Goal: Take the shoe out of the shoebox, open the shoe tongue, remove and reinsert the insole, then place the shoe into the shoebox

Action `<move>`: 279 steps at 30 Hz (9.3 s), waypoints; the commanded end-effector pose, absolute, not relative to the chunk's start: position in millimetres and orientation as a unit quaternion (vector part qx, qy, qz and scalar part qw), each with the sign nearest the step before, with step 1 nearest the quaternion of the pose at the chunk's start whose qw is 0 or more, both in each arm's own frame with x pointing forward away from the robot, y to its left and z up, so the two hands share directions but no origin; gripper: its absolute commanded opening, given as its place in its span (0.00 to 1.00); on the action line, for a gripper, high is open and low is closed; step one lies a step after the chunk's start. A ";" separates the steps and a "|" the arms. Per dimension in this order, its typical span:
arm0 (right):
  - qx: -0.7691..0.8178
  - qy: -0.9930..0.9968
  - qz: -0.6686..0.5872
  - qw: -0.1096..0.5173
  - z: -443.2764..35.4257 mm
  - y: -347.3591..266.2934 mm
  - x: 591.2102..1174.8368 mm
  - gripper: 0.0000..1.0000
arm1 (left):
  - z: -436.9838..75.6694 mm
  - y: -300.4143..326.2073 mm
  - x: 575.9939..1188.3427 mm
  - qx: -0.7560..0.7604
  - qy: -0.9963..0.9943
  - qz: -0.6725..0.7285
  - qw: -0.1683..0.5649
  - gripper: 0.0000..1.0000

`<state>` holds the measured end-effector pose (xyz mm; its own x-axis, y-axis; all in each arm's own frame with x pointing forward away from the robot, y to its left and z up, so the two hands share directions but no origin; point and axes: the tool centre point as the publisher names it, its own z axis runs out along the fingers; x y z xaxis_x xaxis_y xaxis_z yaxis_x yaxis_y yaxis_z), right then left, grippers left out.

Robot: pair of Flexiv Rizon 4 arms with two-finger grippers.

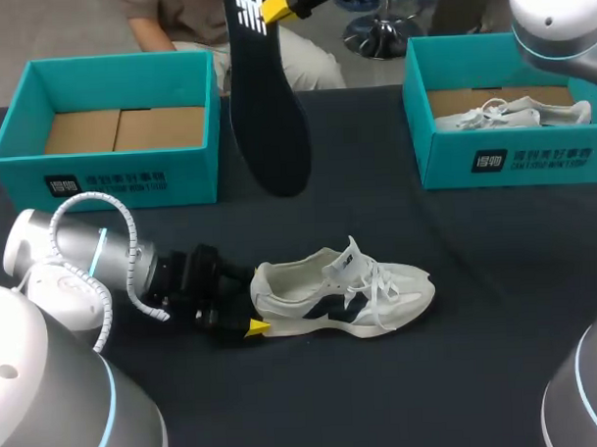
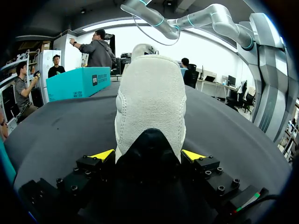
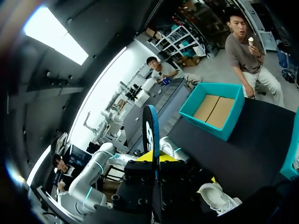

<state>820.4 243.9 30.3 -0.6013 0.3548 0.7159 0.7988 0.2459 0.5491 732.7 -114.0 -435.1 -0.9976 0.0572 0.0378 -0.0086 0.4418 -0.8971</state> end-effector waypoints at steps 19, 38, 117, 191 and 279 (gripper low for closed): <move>-0.400 -0.746 -0.473 0.245 40.8 226.5 801.0 0.00 | -440.6 -115.5 732.8 -0.014 -0.849 0.527 0.031 0.00; -0.400 -0.746 -0.473 0.245 40.8 226.5 801.0 0.00 | -437.3 -115.1 731.6 -0.024 -0.849 0.527 0.026 0.00; -0.399 -0.745 -0.479 0.239 45.3 222.5 798.5 0.00 | -333.3 -57.0 715.9 -0.133 -0.980 0.147 0.013 1.00; -0.405 -0.745 -0.489 0.202 72.6 205.3 784.2 0.00 | -382.8 -175.0 767.8 -0.103 -0.983 0.146 0.044 0.00; -0.425 -0.726 -0.513 0.170 139.9 174.8 770.4 0.00 | -308.5 -168.7 771.7 -0.648 -0.728 0.171 0.148 0.00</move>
<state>769.6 173.7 139.7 -0.5828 0.4410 0.6826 0.7902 0.1116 0.6025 772.2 -159.4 -303.7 -0.2930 0.9558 -0.0242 0.8633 0.2536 -0.4363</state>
